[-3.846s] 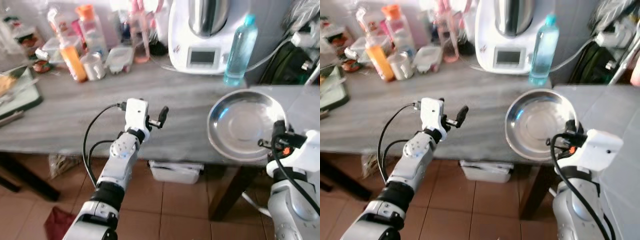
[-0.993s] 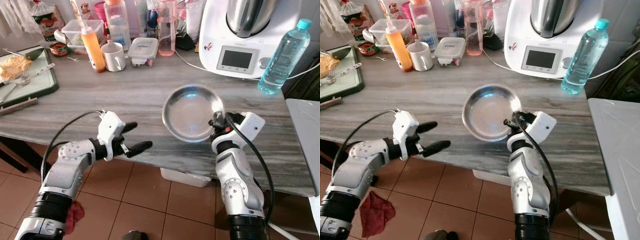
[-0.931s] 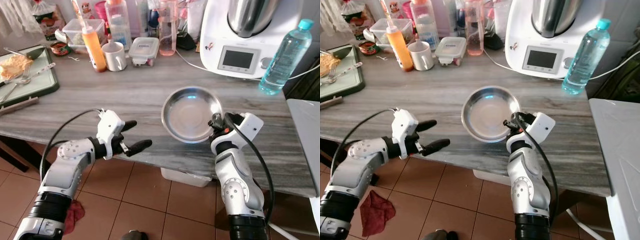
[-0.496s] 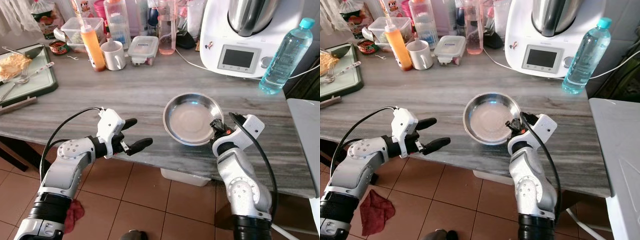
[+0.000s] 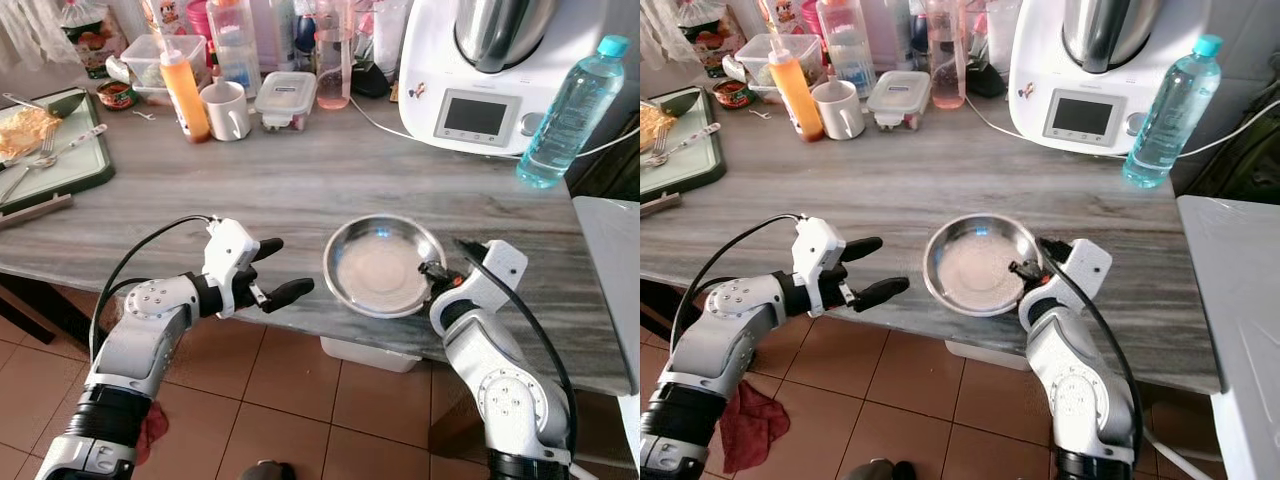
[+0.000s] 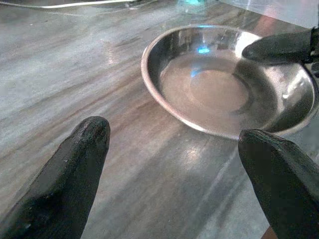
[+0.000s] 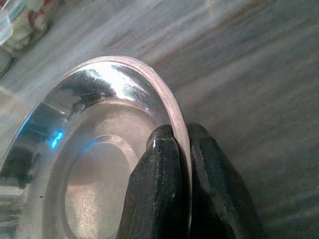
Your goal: Setting the table
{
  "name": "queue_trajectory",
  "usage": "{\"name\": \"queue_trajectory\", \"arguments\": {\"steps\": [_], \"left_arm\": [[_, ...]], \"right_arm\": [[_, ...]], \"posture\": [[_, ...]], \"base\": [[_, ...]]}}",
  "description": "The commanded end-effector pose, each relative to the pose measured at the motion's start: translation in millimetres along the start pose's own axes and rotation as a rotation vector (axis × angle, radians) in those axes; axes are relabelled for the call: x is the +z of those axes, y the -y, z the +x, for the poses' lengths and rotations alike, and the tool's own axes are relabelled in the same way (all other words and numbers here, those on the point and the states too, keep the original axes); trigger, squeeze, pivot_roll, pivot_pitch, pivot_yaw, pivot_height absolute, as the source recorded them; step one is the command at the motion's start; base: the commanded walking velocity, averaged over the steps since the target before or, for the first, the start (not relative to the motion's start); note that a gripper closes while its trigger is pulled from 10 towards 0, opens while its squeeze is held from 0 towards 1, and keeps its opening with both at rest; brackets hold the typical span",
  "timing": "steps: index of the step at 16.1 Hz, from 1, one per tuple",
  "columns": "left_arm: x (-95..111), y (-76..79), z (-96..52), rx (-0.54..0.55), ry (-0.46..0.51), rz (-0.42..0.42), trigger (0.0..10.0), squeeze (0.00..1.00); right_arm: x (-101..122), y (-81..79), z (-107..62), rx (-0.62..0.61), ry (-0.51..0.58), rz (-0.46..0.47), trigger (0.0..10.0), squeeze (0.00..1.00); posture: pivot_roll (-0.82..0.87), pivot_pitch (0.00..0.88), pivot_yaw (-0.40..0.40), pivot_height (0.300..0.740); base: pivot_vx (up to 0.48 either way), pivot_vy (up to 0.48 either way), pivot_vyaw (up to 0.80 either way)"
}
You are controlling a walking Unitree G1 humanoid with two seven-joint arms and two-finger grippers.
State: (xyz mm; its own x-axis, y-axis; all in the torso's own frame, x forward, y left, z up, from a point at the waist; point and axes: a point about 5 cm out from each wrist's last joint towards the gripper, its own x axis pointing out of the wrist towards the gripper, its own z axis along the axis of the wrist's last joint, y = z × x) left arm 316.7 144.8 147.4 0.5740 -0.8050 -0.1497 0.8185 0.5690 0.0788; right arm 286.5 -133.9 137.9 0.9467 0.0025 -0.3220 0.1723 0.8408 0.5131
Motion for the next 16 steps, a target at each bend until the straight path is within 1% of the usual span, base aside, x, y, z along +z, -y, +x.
{"name": "queue_trajectory", "arguments": {"steps": [1,3,5,9,11,13,14,16], "left_arm": [[-0.1,-0.2,-0.3,-0.003,-0.011,0.009,10.0,0.0],[-0.7,0.0,-1.0,-0.007,-0.014,0.009,10.0,0.0],[-1.6,0.6,-1.2,-0.011,-0.019,0.009,10.0,0.0],[-2.9,1.9,-0.2,-0.023,-0.024,0.006,10.0,0.0],[-3.9,3.3,-0.2,-0.045,-0.031,0.006,10.0,0.0],[-5.1,0.7,-3.2,-0.049,-0.041,0.009,10.0,0.0],[-6.5,-2.7,-6.9,-0.047,-0.057,0.01,10.0,0.0],[-6.7,-3.4,-9.0,-0.043,-0.062,0.014,10.0,0.0]], "right_arm": [[-51.0,1.9,-10.2,-0.029,-0.187,0.077,10.0,0.0],[-50.4,2.7,-10.6,-0.028,-0.186,0.075,10.0,0.0],[-52.4,0.3,-12.8,-0.014,-0.206,0.067,10.0,0.0],[-57.4,8.0,-17.4,-0.023,-0.234,0.053,10.0,0.0],[-56.3,8.5,-16.7,-0.018,-0.219,0.045,10.0,0.0],[-50.4,11.5,-13.5,-0.04,-0.176,0.013,10.0,0.0],[-48.6,11.8,-9.5,-0.037,-0.167,0.027,10.0,0.0],[-47.1,11.1,-5.8,-0.044,-0.15,0.023,10.0,0.0]], "posture": [[0.1,0.14,0.038,0.714],[0.11,0.139,0.039,0.714],[0.11,0.138,0.04,0.714],[0.1,0.135,0.041,0.714],[0.1,0.133,0.04,0.714],[0.1,0.133,0.04,0.714],[0.1,0.134,0.043,0.714],[0.11,0.136,0.044,0.714]], "base": [[0.0,0.0,0.0],[0.0,0.0,0.0],[0.0,0.0,0.0],[0.0,0.0,0.0],[0.0,0.0,0.0],[0.0,0.0,0.0],[0.0,0.0,0.0],[0.0,0.0,0.0]]}}
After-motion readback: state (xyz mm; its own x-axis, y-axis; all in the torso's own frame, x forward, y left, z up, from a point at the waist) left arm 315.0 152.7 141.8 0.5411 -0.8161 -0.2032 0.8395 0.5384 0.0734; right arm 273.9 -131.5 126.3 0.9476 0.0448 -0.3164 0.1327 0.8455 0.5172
